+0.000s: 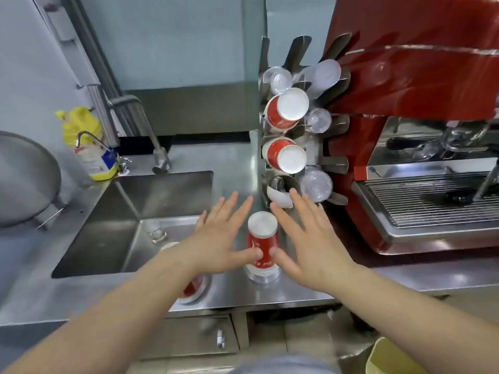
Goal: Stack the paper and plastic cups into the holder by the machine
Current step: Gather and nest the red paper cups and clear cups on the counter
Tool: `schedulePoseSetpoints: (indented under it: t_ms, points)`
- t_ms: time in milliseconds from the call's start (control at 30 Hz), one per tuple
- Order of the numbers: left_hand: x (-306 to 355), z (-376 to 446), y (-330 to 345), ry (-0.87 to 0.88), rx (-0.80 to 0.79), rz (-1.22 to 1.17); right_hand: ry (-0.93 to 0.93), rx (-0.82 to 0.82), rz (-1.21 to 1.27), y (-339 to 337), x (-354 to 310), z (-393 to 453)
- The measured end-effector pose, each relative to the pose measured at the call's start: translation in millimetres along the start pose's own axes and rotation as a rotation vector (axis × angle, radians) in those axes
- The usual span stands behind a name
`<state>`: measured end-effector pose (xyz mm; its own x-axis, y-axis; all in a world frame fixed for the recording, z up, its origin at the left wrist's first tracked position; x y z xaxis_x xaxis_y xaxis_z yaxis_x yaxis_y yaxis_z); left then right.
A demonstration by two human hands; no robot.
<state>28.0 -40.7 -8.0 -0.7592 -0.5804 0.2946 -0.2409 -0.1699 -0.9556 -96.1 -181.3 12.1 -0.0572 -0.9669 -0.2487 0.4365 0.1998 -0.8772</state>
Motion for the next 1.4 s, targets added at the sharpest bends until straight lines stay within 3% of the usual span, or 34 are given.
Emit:
schedulePoseSetpoints:
  t_ms: [100,200,433,767,1000,1400]
  points:
    - [2.4,-13.8,20.5,-0.01,-0.034,-0.193,0.061,-0.053,0.01,16.8,3.2,-12.3]
    - [3.7,-30.2,45.5,-0.024,0.036,-0.406,0.117,-0.088,0.087,37.9,1.3,-32.1]
    - [-19.8,-36.8,78.9,-0.177,0.104,-0.581,0.19,-0.077,0.184,57.3,1.0,-46.7]
    - [-29.0,-6.5,111.0,-0.343,0.081,-0.73,0.28,0.001,0.353,55.3,-0.9,5.1]
    - [-25.1,-0.2,122.0,-0.281,0.092,-0.836,0.366,-0.059,0.396,68.5,3.1,24.8]
    - [-33.1,8.0,128.0,-0.261,0.153,-0.846,0.438,0.017,0.408,71.2,5.6,27.0]
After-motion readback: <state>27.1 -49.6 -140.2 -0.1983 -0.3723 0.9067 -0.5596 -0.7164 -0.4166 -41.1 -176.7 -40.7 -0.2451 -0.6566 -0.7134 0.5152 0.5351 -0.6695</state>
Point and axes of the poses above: each hand's wrist, its own z-axis towards the middle knuckle, its own y-axis out of the palm, x = y × z, the point moved 5 cm from there along z, towards the middle knuckle, and after that the axes turned 9 degrees about x, right-handed, at the moved point
